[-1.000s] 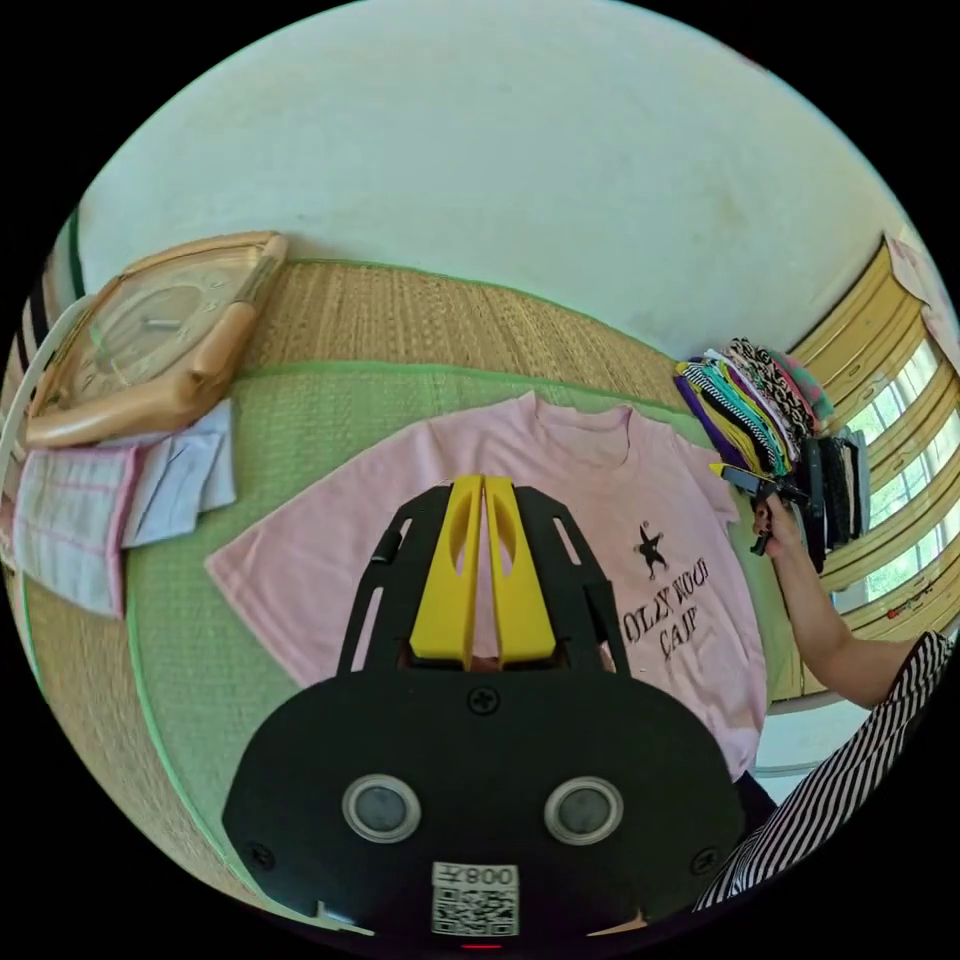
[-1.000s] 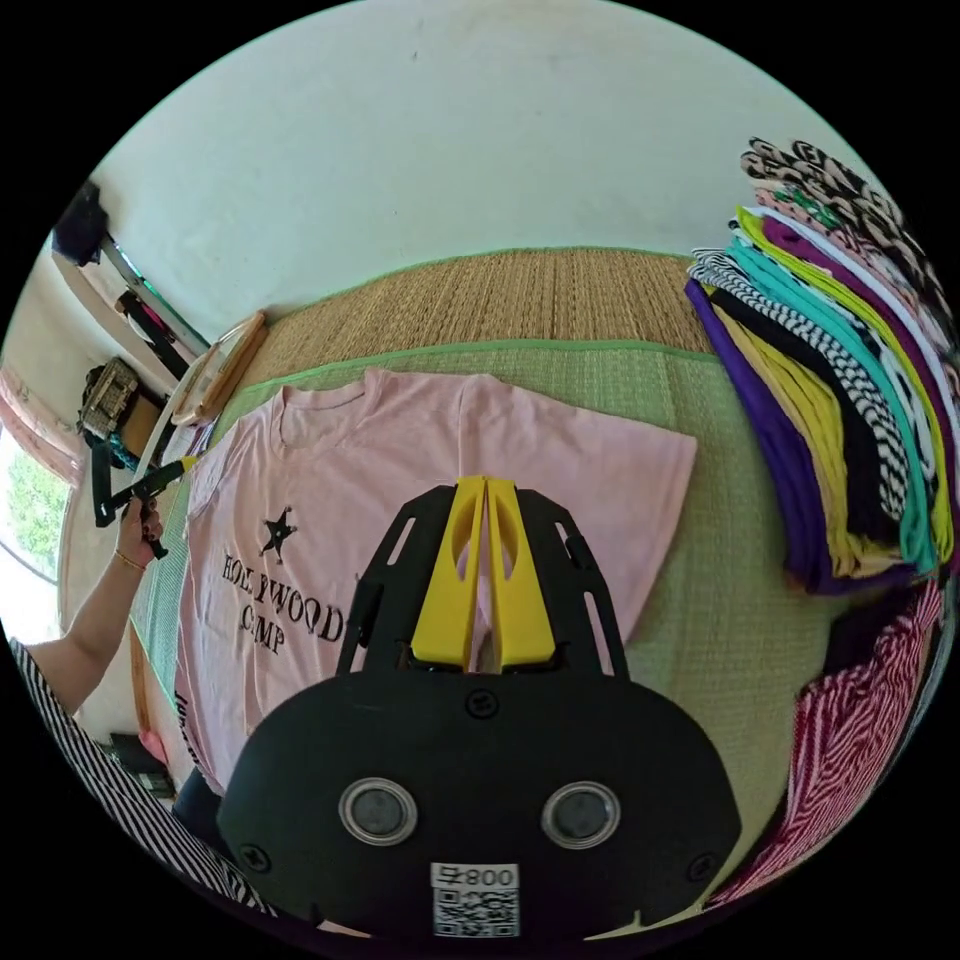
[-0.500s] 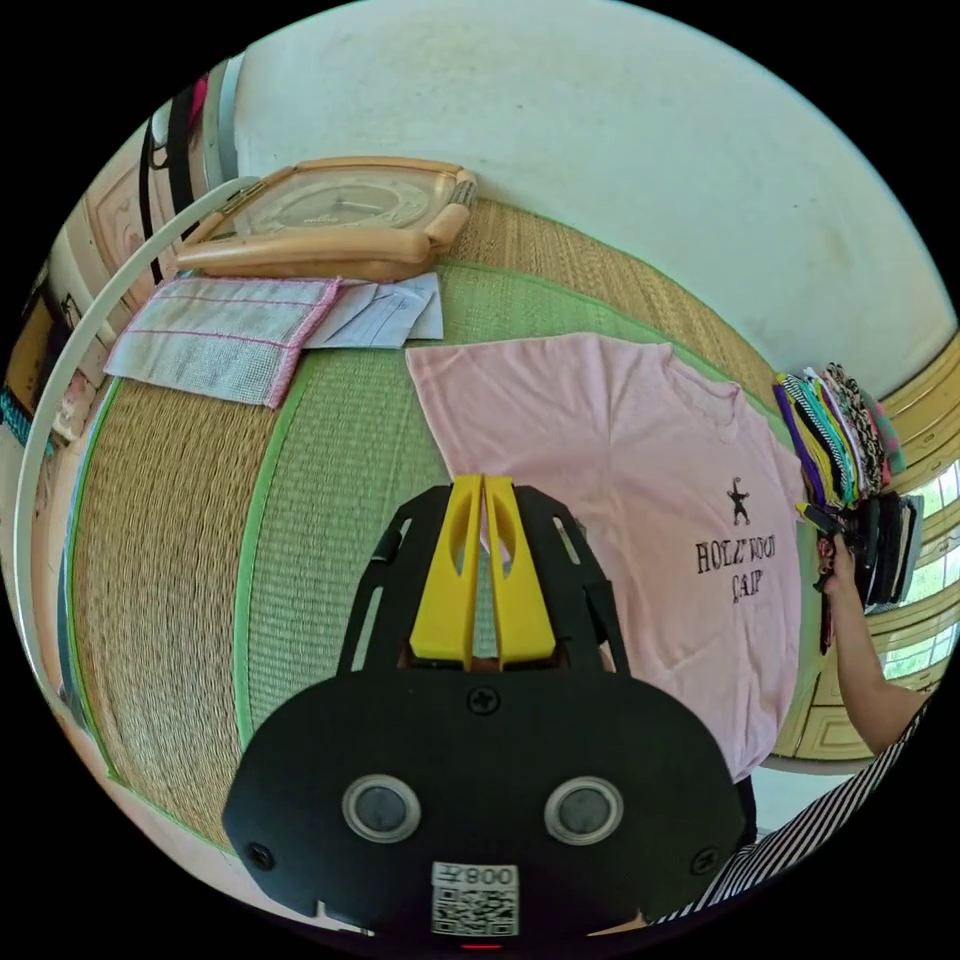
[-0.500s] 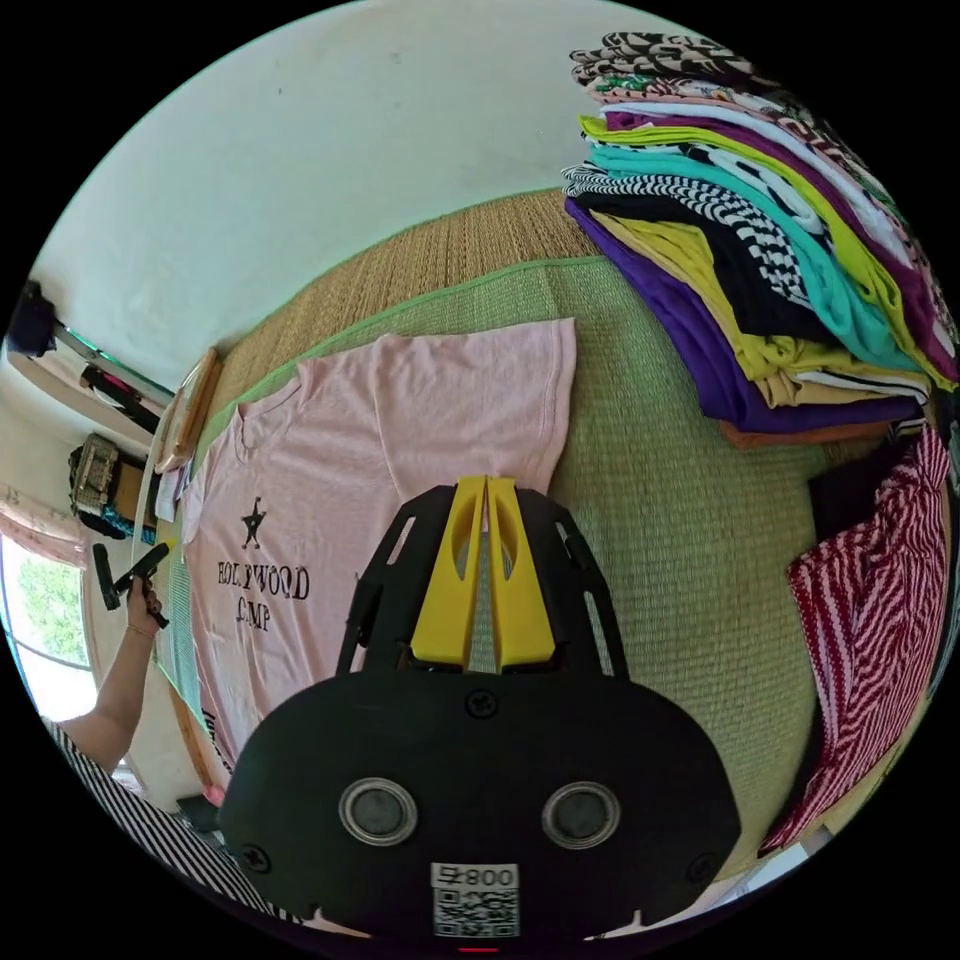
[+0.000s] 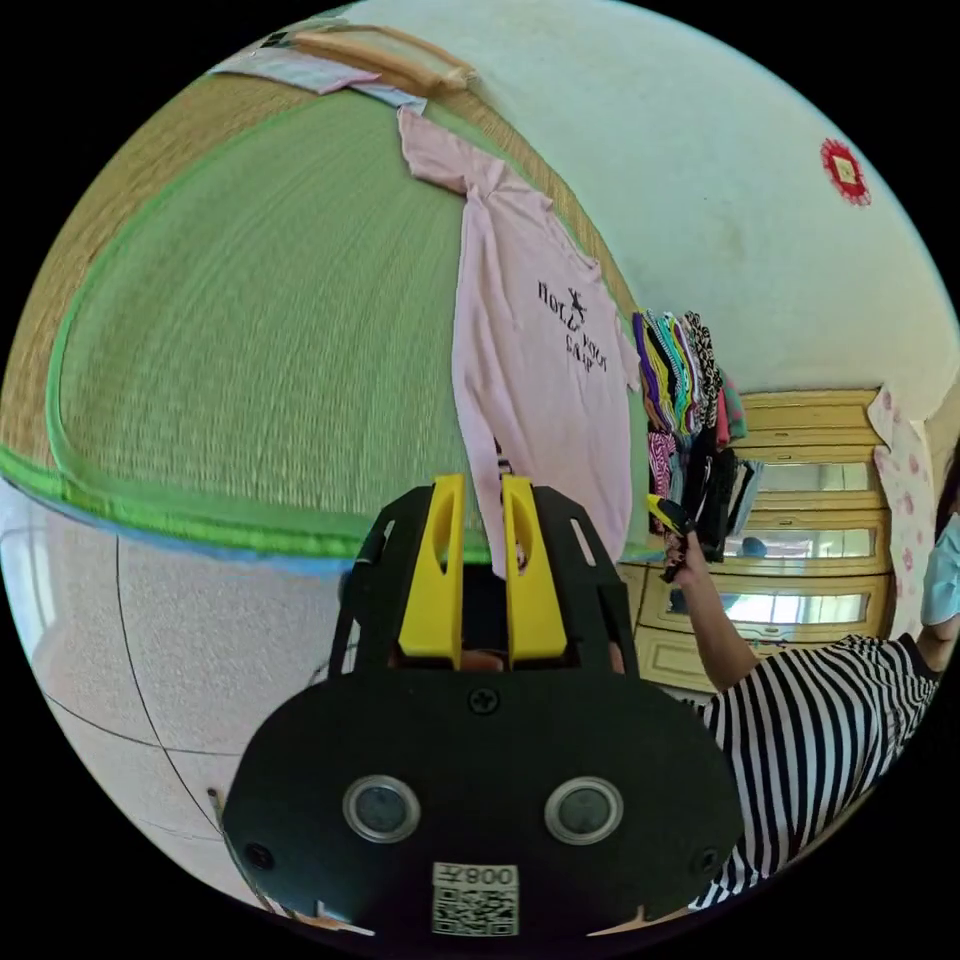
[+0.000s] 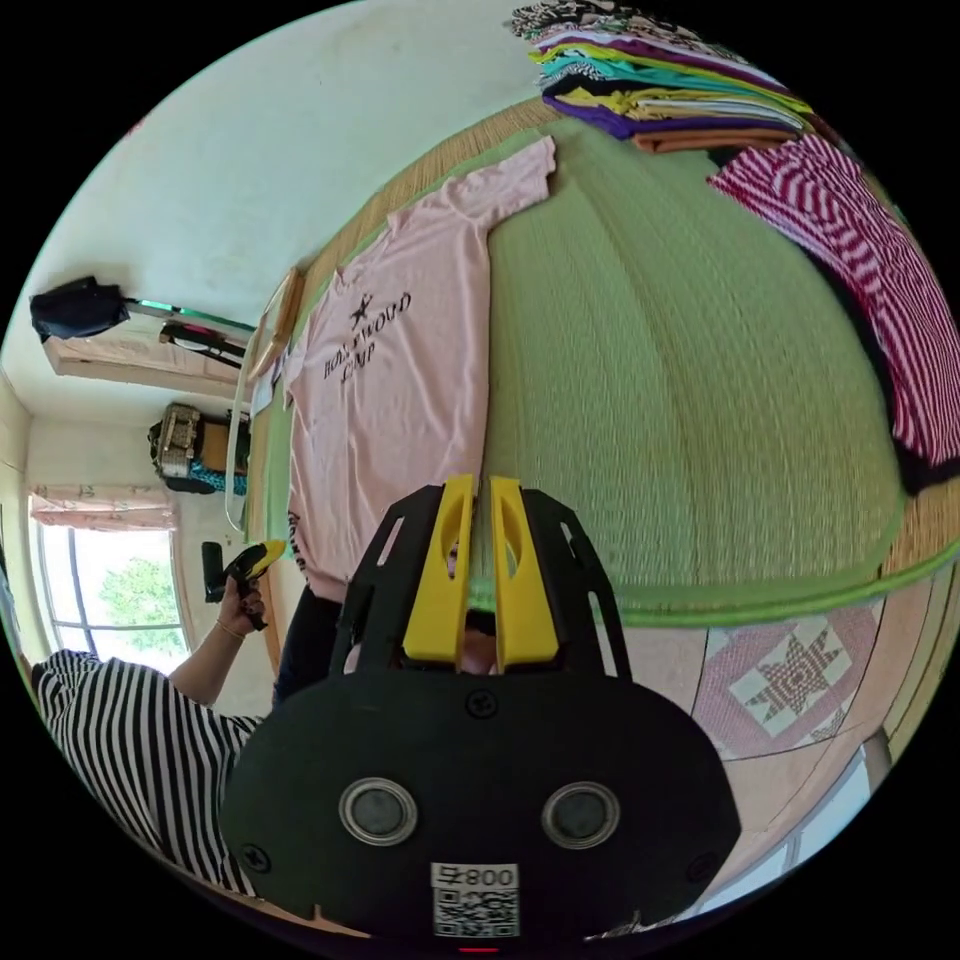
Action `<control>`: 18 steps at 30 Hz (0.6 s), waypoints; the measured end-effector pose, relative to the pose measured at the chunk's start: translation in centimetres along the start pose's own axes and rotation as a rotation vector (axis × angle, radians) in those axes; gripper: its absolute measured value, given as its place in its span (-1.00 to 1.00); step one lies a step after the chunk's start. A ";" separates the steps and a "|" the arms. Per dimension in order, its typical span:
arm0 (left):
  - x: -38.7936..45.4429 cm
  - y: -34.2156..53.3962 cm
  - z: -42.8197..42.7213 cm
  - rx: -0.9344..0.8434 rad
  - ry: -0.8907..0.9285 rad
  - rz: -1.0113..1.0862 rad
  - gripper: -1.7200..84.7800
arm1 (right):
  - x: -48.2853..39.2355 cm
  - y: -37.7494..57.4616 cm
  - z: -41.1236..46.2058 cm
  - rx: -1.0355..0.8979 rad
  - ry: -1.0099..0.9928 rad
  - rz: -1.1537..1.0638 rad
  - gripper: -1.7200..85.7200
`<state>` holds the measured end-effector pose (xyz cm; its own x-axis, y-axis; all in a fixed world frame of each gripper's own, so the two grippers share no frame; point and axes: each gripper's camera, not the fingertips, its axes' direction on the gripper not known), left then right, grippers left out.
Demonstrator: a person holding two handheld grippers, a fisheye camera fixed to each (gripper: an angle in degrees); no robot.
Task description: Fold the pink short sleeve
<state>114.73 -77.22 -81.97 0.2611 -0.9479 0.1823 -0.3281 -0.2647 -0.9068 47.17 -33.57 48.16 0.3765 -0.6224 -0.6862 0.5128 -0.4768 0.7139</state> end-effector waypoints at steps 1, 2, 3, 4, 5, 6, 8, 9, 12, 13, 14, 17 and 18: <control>-0.5 2.3 0.6 -0.018 0.016 -0.023 -0.78 | 0.0 2.5 0.2 -0.031 0.012 0.009 -0.89; -0.7 3.3 0.9 -0.027 0.026 -0.033 -0.77 | 0.1 4.8 0.3 -0.044 -0.010 0.016 -0.88; -1.1 4.9 1.6 -0.050 0.051 -0.043 -0.76 | 0.1 5.9 0.4 -0.053 -0.028 0.018 -0.87; -1.4 6.3 2.4 -0.077 0.060 -0.048 -0.75 | 0.3 7.7 0.7 -0.067 -0.047 0.030 -0.86; -1.5 6.8 2.8 -0.091 0.063 -0.050 -0.75 | 0.5 9.2 1.0 -0.079 -0.051 0.037 -0.85; -1.6 7.8 3.4 -0.115 0.067 -0.043 -0.74 | 0.6 9.9 1.2 -0.084 -0.057 0.042 -0.85; -1.8 8.8 4.3 -0.138 0.054 -0.031 -0.74 | 0.7 12.1 1.9 -0.102 -0.105 0.043 -0.84; -2.0 9.3 5.0 -0.154 0.040 -0.026 -0.74 | 0.6 12.6 2.1 -0.105 -0.103 0.042 -0.84; -2.5 10.1 6.1 -0.172 0.019 -0.025 -0.78 | 0.7 14.1 2.9 -0.118 -0.078 0.035 -0.83; -2.6 10.3 6.4 -0.187 0.005 -0.015 -0.79 | 1.0 14.5 3.4 -0.123 -0.069 0.042 -0.83; -2.6 10.4 6.5 -0.193 0.000 -0.012 -0.81 | 1.3 14.8 3.9 -0.132 -0.087 0.048 -0.83; -2.4 11.2 6.6 -0.207 -0.017 0.007 -0.88 | 1.6 15.1 4.8 -0.153 -0.109 0.044 -0.86; -2.2 11.7 6.4 -0.211 -0.033 0.011 -0.89 | 1.6 15.2 4.9 -0.156 -0.110 0.042 -0.87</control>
<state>116.12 -77.10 -95.46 0.2852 -0.9455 0.1573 -0.5130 -0.2892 -0.8082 51.79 -44.85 58.55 0.3175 -0.7080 -0.6308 0.6152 -0.3524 0.7053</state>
